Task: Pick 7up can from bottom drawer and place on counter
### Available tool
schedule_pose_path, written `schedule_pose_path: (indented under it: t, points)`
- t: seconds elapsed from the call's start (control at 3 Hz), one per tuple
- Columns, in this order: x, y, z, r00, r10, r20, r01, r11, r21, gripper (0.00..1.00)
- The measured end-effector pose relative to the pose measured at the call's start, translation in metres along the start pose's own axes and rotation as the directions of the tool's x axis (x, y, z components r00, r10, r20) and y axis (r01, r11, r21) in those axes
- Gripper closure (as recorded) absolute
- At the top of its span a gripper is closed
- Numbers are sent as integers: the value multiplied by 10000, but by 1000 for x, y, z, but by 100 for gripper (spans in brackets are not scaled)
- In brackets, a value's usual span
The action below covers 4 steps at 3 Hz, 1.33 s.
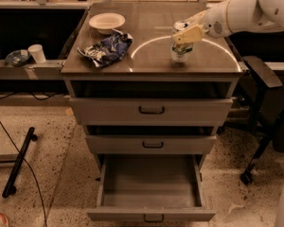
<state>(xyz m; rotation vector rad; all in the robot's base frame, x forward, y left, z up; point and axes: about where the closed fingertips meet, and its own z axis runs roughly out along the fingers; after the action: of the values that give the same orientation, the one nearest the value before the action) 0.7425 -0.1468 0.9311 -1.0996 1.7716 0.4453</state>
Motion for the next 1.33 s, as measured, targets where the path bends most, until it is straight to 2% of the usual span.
schedule_pose_path:
  t: [0.33, 1.0, 1.33]
  points:
    - [2, -7, 20, 9994, 31, 359, -51, 9984, 560, 53]
    - [1, -9, 22, 9991, 37, 424, -65, 9977, 669, 8]
    - [13, -13, 16, 9967, 539, 605, -559, 9979, 329, 0]
